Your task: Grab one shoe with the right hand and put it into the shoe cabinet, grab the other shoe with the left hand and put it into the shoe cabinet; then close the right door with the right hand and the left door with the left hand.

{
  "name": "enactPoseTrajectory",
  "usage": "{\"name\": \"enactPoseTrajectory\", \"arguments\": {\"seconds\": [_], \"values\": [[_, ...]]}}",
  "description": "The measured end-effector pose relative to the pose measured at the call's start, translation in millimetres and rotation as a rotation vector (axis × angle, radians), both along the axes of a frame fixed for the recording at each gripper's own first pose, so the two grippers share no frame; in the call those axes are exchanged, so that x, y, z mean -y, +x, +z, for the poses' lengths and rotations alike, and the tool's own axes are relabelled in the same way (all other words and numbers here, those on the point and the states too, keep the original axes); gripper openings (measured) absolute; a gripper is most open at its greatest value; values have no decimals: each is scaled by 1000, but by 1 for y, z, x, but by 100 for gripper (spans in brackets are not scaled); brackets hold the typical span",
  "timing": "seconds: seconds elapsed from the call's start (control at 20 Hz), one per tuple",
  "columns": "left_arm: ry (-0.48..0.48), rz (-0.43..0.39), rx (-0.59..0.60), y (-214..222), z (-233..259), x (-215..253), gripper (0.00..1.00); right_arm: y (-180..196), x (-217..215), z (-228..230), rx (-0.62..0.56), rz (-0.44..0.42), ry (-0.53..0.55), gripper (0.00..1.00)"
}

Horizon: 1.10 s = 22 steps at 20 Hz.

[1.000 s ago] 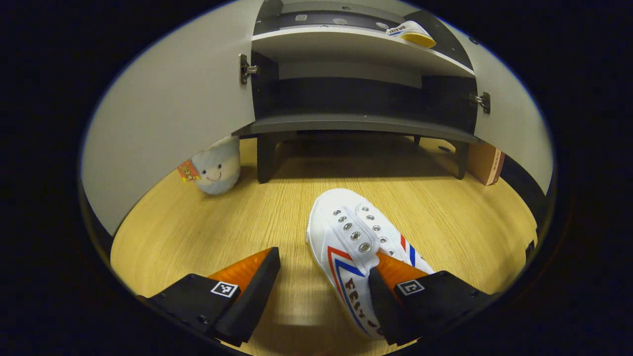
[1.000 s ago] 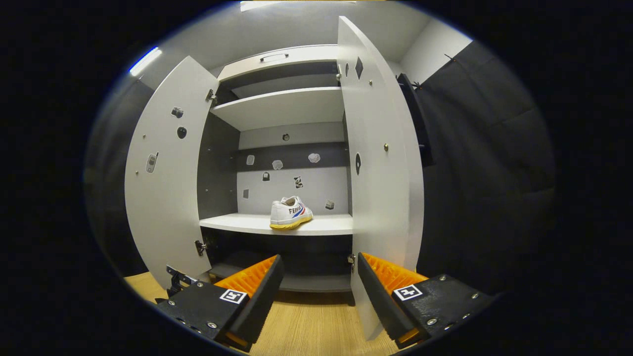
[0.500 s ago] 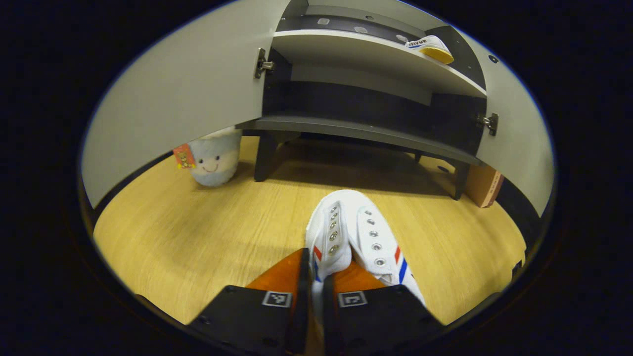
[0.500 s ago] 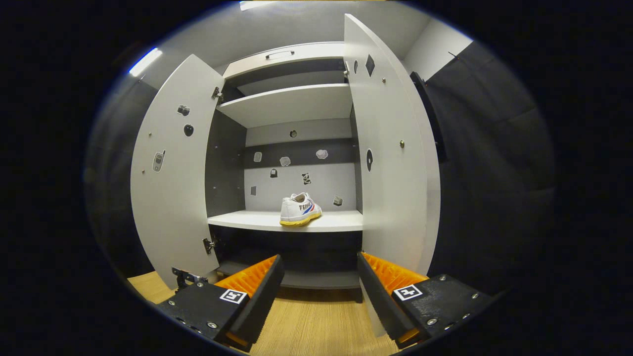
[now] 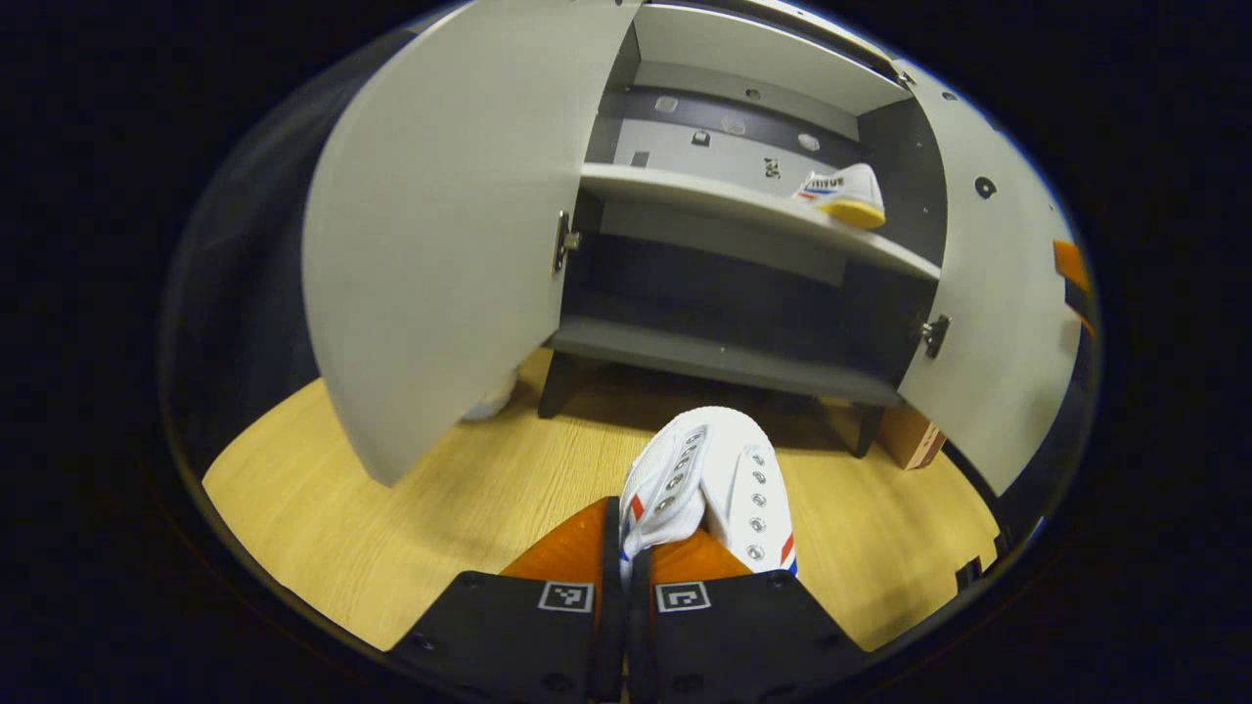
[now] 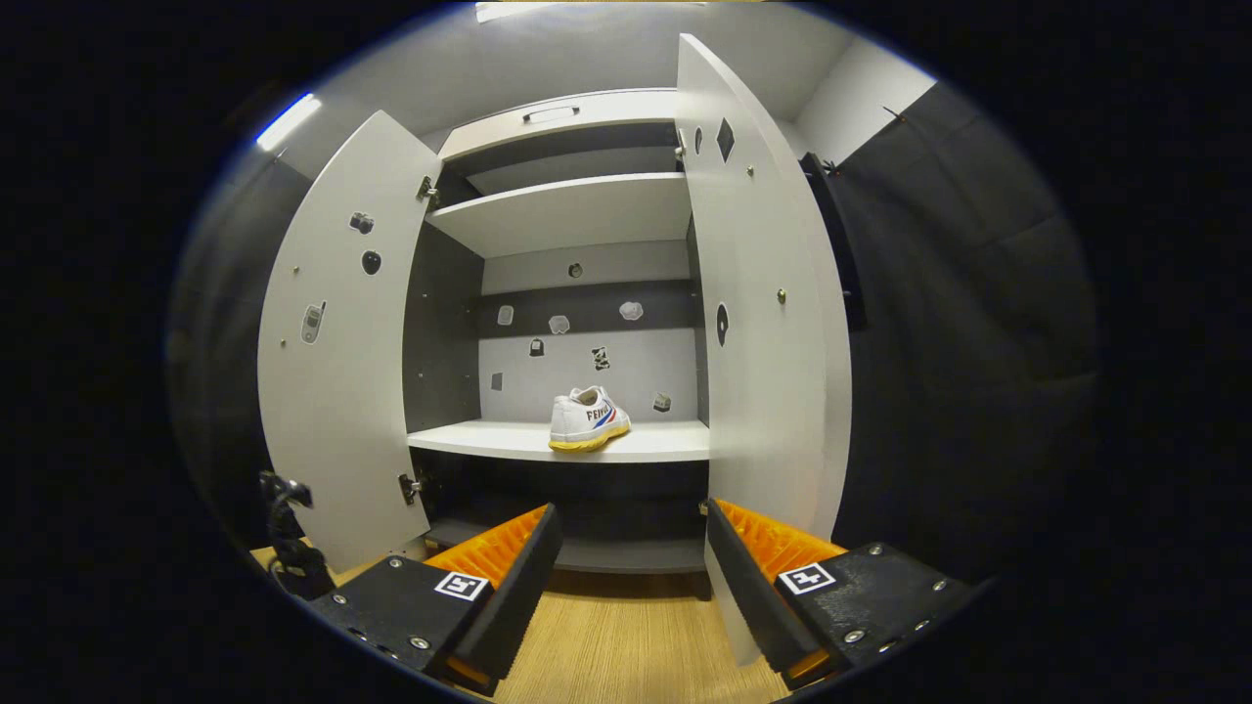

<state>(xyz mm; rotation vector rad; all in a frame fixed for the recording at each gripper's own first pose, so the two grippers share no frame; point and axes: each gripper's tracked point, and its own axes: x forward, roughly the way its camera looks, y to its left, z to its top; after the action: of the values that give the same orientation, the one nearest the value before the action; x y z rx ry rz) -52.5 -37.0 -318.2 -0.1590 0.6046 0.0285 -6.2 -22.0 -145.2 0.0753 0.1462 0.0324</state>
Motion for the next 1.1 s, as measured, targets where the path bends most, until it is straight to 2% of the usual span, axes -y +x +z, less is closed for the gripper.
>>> {"name": "enactPoseTrajectory", "arguments": {"seconds": [0.25,0.4,0.5,0.75,0.9,1.1], "values": [[-55,0,152,3,93,-9,9,3,-8,2,7,19,31,92],[-85,-15,228,47,142,6,9,0,-12,5,20,31,29,92],[-100,5,260,78,163,8,9,-2,-10,8,29,30,21,92],[-61,21,260,159,177,10,8,-10,-5,13,35,19,23,92],[-83,42,207,207,165,20,9,-15,-1,17,40,4,17,92],[-37,45,130,260,141,31,9,-16,3,23,53,-6,4,92]]}}
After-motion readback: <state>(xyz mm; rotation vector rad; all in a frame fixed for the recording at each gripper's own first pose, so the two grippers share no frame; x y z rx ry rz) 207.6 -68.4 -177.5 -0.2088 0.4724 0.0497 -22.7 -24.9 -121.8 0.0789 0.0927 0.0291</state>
